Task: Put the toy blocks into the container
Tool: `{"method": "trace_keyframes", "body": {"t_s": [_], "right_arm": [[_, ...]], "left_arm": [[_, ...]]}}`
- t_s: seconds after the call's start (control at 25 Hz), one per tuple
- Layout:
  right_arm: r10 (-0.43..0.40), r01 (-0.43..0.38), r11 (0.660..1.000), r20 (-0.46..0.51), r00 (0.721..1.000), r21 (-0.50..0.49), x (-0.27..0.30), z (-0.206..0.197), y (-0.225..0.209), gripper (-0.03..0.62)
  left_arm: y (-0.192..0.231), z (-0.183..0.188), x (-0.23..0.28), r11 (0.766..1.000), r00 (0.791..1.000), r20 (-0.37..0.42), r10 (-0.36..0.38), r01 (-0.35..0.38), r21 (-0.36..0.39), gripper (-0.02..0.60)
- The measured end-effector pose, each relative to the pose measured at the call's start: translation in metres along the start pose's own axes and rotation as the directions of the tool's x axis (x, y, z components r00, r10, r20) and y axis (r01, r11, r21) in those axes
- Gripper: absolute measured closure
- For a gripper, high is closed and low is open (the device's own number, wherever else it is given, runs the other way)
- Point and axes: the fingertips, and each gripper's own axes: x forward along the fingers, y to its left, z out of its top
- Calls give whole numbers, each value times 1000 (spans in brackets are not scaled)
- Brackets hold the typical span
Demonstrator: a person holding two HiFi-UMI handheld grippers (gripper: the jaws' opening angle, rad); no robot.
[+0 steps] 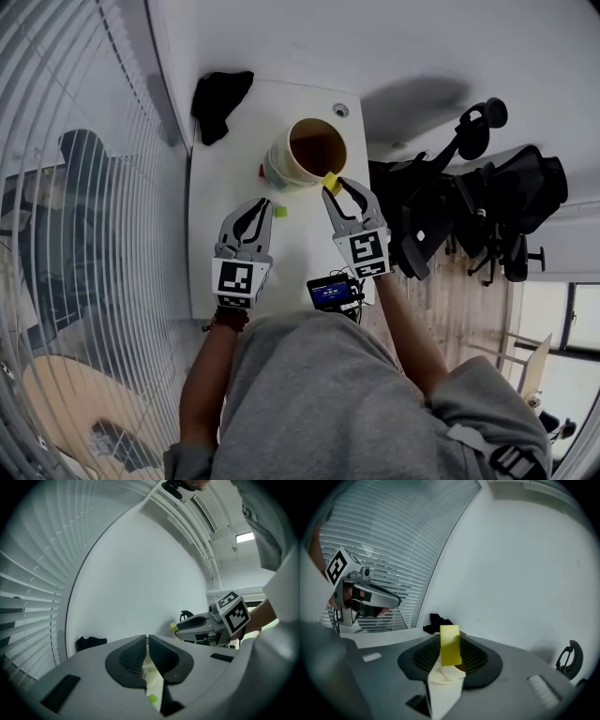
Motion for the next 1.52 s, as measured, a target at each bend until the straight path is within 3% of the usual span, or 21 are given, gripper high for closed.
{"method": "trace_keyframes", "body": {"t_s": [0.48,1.12,1.32,1.52], "right_arm": [[-26,26,999,4,1000,-32,23,10,-23,451],[-56,57,998,-103,993,13,56,-29,-40,450],[-22,23,1000,-153,988,7,61,-40,-33,442],[-11,13,1000,-139,990,17,57,-37,-27,439]], "left_arm": [[6,5,-2,1000,1000,17,0,1,-26,557],[3,0,-3,999,1000,10,-5,6,-35,557],[6,-9,-5,999,1000,-15,4,-4,-36,557],[6,-7,-4,999,1000,-9,2,-2,-41,557]]}}
